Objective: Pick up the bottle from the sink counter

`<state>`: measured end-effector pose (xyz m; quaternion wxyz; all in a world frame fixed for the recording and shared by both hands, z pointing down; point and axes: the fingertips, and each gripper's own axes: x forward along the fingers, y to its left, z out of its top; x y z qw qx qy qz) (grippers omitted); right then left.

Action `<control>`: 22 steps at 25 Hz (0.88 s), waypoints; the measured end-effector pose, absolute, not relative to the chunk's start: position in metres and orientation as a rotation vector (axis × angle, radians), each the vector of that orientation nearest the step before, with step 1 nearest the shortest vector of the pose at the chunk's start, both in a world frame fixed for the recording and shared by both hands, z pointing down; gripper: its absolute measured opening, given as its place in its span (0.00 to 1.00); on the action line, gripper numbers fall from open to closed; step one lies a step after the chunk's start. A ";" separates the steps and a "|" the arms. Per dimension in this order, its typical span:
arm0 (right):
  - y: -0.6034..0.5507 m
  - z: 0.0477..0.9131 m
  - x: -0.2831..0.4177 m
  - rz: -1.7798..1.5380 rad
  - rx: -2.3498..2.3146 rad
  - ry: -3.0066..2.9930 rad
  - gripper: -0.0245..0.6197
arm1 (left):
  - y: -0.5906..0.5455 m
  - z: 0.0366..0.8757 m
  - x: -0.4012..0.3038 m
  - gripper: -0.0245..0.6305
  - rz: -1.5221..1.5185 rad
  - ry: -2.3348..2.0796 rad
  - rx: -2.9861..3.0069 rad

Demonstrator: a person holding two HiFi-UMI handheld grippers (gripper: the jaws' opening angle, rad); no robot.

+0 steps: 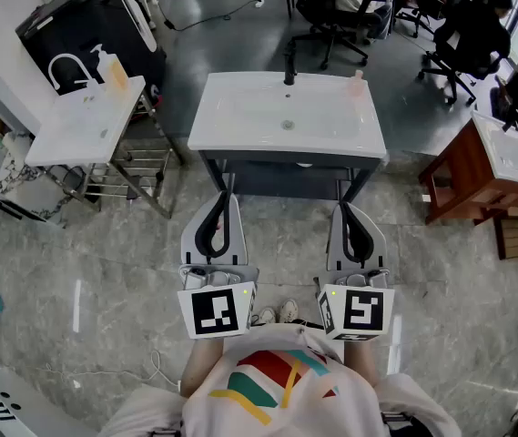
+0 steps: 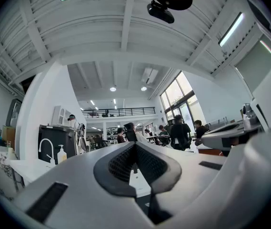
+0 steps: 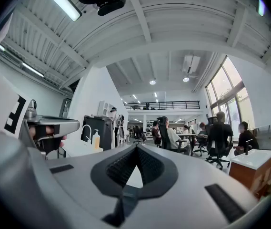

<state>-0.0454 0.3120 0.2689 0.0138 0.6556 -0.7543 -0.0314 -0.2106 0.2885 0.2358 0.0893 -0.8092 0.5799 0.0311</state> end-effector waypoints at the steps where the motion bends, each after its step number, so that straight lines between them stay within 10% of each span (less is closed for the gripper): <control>1: 0.312 0.269 -0.045 -0.100 2.043 -2.348 0.06 | 0.288 0.236 -0.210 0.07 0.093 1.726 -2.408; 22: 0.296 0.282 -0.015 -0.063 1.988 -2.410 0.06 | 0.270 0.252 -0.184 0.07 0.038 1.749 -2.380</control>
